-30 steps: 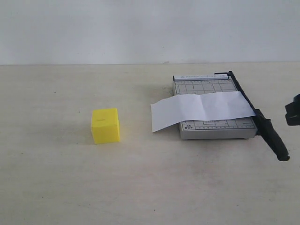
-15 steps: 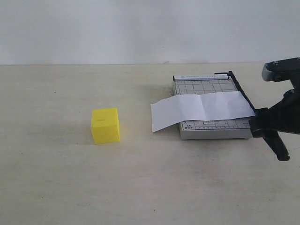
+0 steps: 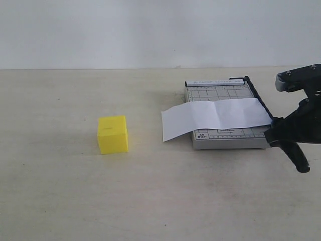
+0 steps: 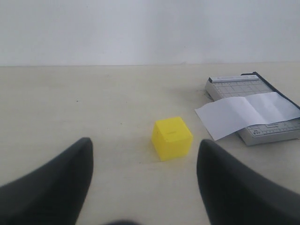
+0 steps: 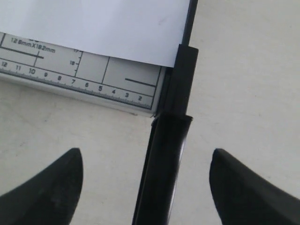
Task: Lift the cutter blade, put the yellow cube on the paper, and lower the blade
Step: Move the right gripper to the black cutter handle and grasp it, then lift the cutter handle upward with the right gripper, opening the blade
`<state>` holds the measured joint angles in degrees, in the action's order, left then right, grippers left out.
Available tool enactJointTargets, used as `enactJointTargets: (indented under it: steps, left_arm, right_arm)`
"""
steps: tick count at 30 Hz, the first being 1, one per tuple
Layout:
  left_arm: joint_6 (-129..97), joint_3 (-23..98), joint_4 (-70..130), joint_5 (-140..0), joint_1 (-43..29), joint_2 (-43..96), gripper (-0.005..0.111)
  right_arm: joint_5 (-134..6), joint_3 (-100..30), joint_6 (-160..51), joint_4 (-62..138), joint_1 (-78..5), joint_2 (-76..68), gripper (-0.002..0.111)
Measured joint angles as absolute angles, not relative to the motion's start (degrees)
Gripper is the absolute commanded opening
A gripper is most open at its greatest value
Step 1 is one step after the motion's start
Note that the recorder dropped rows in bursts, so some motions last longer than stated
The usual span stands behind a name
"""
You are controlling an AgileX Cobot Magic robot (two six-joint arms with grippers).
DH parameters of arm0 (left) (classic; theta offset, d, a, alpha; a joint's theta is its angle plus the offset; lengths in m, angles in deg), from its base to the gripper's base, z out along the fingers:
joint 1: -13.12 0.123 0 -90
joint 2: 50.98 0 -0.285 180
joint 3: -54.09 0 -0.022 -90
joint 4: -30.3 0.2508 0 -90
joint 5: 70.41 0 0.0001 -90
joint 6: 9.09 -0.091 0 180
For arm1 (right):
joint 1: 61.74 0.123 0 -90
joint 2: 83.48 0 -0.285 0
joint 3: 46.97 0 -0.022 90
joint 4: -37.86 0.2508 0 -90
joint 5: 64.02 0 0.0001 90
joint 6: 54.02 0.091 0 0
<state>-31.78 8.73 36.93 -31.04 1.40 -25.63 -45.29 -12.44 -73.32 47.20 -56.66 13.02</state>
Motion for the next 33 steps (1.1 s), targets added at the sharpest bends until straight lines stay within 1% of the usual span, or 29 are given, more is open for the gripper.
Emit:
enactJointTargets:
  steps: [5,9,10,11,13,14,16,17,18,26,33]
  left_arm:
    - [-31.78,8.73,36.93,-31.04,1.4,-25.63,0.061]
    - [-31.78,8.73,36.93,-31.04,1.4,-25.63,0.061]
    - [-31.78,8.73,36.93,-31.04,1.4,-25.63,0.061]
    - [-31.78,8.73,36.93,-31.04,1.4,-25.63,0.061]
    - [-31.78,8.73,36.93,-31.04,1.4,-25.63,0.061]
    - [-31.78,8.73,36.93,-31.04,1.4,-25.63,0.061]
    - [-31.78,8.73,36.93,-31.04,1.4,-25.63,0.061]
    - [-31.78,8.73,36.93,-31.04,1.4,-25.63,0.061]
    - [-31.78,8.73,36.93,-31.04,1.4,-25.63,0.061]
    - [-31.78,8.63,36.93,-31.04,1.4,-25.63,0.06]
    - [-31.78,8.65,36.93,-31.04,1.4,-25.63,0.06]
  right_arm:
    - [-45.65,-12.44,-72.93,46.42,-56.66,13.61,0.071]
    - [-46.26,-12.44,-72.81,46.19,-56.66,18.43,0.071]
    - [-46.8,-12.44,-72.81,46.19,-56.66,18.95,0.071]
    - [-47.07,-12.44,-72.69,46.08,-56.66,19.52,0.068]
    - [-47.46,-12.44,-72.47,45.9,-56.66,20.12,0.049]
    - [-47.46,-12.44,-72.38,45.9,-56.66,20.24,0.034]
    - [-47.46,-12.44,-72.16,45.9,-56.66,20.24,0.014]
    - [-47.57,-12.44,-72.03,45.59,-56.66,20.24,0.004]
    - [-47.6,-12.44,-71.23,46.07,-56.83,20.24,0.0]
    - [-47.27,-12.44,-70.49,46.35,-57.08,19.18,0.0]
    - [-43.57,-13.86,-69.52,46.57,-57.08,12.87,0.0]
